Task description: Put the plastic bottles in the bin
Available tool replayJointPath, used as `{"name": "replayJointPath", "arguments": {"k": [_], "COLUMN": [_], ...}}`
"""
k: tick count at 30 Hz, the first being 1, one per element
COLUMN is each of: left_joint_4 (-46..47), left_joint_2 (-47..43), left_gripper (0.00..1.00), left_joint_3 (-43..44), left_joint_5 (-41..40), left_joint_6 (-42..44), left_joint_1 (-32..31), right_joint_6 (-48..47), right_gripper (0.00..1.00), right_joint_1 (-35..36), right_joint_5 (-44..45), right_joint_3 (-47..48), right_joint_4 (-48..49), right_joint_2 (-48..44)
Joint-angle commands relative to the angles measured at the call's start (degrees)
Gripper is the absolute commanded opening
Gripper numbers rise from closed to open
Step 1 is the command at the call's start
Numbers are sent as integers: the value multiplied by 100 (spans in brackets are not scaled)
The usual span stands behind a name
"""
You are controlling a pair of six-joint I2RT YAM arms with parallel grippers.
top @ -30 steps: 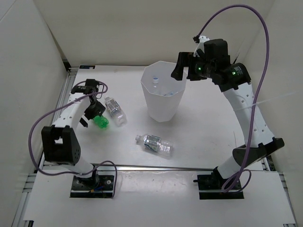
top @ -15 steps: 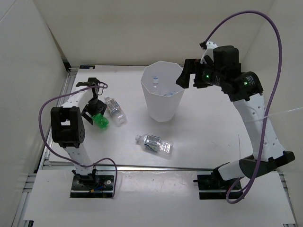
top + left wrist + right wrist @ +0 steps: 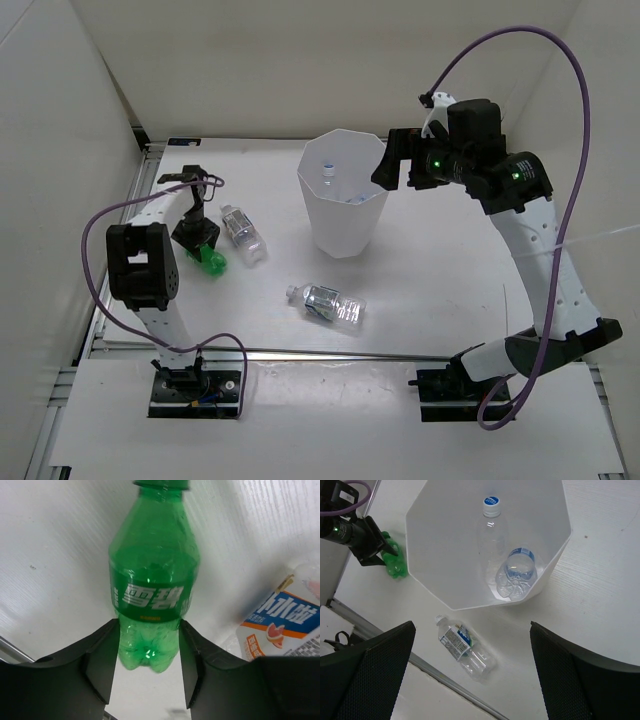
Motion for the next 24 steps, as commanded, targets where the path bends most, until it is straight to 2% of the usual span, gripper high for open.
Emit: {"name": "replayJointPath", "arguments": {"k": [1,8,10,13,14,16,18,21,24], "left_joint_4": [-62,-37,16,227,289,350,569,737,799], "left_joint_2": [-351,-992,-1238,-1441,-1511,-1511,-1511,-1372,-1152], "left_gripper": [31,24,24,27,38,69,89,99,99], "left_joint_3": [336,1374,1375,772,594,269,-153,-374,-374], "left_joint_5": [-40,223,224,276,276,276,408,487,540], "left_joint_6": [-19,-71,-71,-133,-72,-71,-10,43,-106], "left_joint_1": [74,188,188,188,188,249,311,311,364], "right_joint_6": [-131,-131,-131,-131,-131,-131,-183,-236,-237], "right_gripper": [99,99,99,99,99,99,99,99,99], "right_joint_1": [-16,-16,-16,-16,-16,-16,-16,-16,-16], "right_joint_5": [-27,-80,-80,-80,-141,-141,-141,-80,-80], "right_joint_3": [-99,-99,-99,-161,-161,-213,-214,-319,-433], "right_joint_4": [51,103,103,103,103,103,51,-2,-55], "right_joint_2": [-110,-110,-58,-57,-57,-118,-188,-303,-365]}}
